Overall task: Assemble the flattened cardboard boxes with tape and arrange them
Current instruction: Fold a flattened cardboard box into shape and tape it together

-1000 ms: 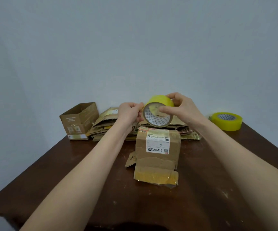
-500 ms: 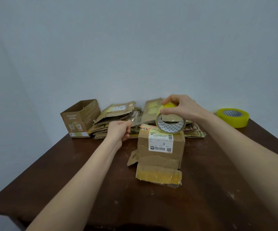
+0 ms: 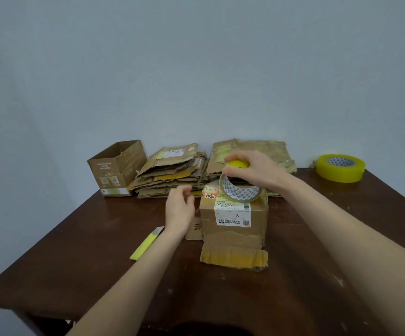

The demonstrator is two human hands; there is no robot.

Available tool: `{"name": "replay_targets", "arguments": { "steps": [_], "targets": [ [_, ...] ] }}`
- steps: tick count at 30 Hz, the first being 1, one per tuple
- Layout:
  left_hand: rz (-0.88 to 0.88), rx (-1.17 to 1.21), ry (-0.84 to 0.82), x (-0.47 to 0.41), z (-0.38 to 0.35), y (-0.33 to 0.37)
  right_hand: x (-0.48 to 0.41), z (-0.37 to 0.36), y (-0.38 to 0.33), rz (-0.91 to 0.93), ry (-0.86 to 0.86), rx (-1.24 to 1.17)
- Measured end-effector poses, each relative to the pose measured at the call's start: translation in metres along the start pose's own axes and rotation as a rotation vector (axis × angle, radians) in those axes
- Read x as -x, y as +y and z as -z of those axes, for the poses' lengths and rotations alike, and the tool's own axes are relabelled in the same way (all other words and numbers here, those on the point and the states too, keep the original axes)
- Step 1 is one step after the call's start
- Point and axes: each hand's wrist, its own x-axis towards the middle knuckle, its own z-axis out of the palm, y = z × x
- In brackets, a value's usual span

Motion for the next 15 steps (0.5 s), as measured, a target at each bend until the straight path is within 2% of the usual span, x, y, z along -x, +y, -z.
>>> {"name": "replay_targets", "arguments": {
  "steps": [1, 3, 5, 7, 9, 11, 15],
  "targets": [
    [-0.164, 0.017, 0.019, 0.001, 0.006, 0.008, 0.000, 0.000, 0.000, 0.004, 0.000, 0.002],
    [-0.379, 0.007, -0.164, 0.005, 0.009, 0.026, 0.000, -0.001, 0.000, 0.014, 0.008, -0.002],
    [-0.483, -0.233, -0.365, 0.011, 0.000, 0.028, 0.003, 0.001, 0.002, 0.000, 0.036, -0.051],
    [-0.597, -0.466, -0.382, 0.014, -0.011, 0.017, 0.010, 0.002, 0.009, -0.073, 0.080, -0.171],
    [-0.671, -0.550, -0.345, 0.012, -0.015, 0.011, 0.021, 0.001, 0.021, -0.180, 0.095, -0.345],
    [-0.703, -0.539, -0.335, 0.009, -0.014, 0.011, 0.029, -0.003, 0.028, -0.214, 0.108, -0.474],
    [-0.688, -0.613, -0.395, 0.012, -0.011, 0.017, 0.032, 0.006, 0.023, -0.169, 0.144, -0.459]
  ]
}}
